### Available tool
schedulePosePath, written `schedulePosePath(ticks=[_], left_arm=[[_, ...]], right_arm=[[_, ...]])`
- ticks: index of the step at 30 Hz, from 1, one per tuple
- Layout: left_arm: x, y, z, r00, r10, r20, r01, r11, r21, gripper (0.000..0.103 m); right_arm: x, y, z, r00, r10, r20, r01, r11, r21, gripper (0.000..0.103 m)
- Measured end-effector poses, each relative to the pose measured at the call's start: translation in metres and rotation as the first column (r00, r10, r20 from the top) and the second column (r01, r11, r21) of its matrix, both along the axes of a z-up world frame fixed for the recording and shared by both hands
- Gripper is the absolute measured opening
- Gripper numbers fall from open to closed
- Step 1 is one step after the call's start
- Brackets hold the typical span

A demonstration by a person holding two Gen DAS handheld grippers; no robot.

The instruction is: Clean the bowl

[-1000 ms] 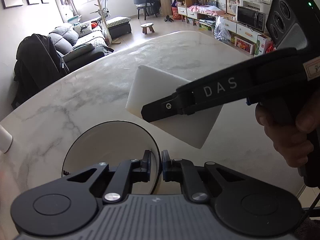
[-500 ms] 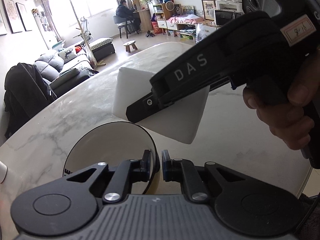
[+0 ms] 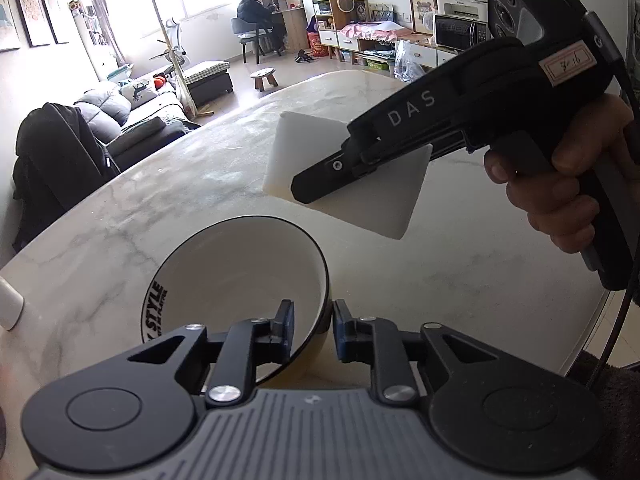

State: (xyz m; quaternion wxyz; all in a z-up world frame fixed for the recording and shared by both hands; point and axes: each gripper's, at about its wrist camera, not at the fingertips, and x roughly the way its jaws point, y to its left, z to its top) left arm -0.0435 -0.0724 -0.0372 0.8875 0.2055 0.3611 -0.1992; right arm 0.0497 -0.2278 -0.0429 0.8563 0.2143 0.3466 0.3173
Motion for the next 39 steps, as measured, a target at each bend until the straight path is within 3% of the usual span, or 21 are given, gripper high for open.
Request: schedulePosePath(ticks=[5,10,11,12,15,22,27,34,36,39], left_arm=[[0.006,-0.011,0.003,0.999,0.032,0.038,-0.032,0.999,0.006,0.035],[0.022,-0.022,-0.001,0.997,0.082,-0.007,-0.082,0.996,-0.026,0.034],[0.024,-0.022,-0.002,0.996,0.089,-0.023,-0.09,0.995,-0.035,0.03],[0.025,-0.022,-0.003,0.995,0.095,-0.041,-0.097,0.994,-0.046,0.019],[0.027,-0.024,-0.005,0.992,0.115,-0.051,-0.117,0.992,-0.043,0.013],[0.014,-0.015,0.0,0.992,0.118,-0.046,-0.123,0.986,-0.109,0.01],[0.011,-0.008,0.008,0.996,0.079,-0.045,-0.086,0.977,-0.197,0.01],[0.003,0.03,0.028,0.997,0.048,-0.06,-0.069,0.907,-0.415,0.01],[0.002,0.039,0.035,0.997,0.057,-0.061,-0.077,0.906,-0.416,0.01],[0.001,0.04,0.037,0.995,0.073,-0.074,-0.094,0.929,-0.359,0.011]], right_arm=[[0.0,0.003,-0.002,1.0,0.002,-0.007,-0.002,1.0,0.009,0.023],[-0.002,0.004,0.001,1.0,0.0,0.0,0.0,1.0,0.012,0.023],[-0.002,0.003,0.002,1.0,-0.003,0.0,0.003,1.0,0.014,0.023],[-0.002,0.001,0.002,1.0,-0.007,0.0,0.007,1.0,0.016,0.023],[-0.003,-0.002,0.003,1.0,-0.02,-0.001,0.02,1.0,0.013,0.023],[-0.003,-0.002,-0.001,1.0,-0.019,-0.014,0.019,1.0,0.016,0.023],[-0.005,0.001,0.003,1.0,-0.008,-0.003,0.008,1.0,0.016,0.023],[-0.009,0.002,0.014,1.0,-0.004,0.022,0.004,1.0,0.013,0.023],[-0.009,0.004,0.016,1.0,0.005,0.024,-0.006,1.0,0.023,0.023],[-0.008,0.008,0.02,0.999,0.01,0.036,-0.011,0.999,0.031,0.023]])
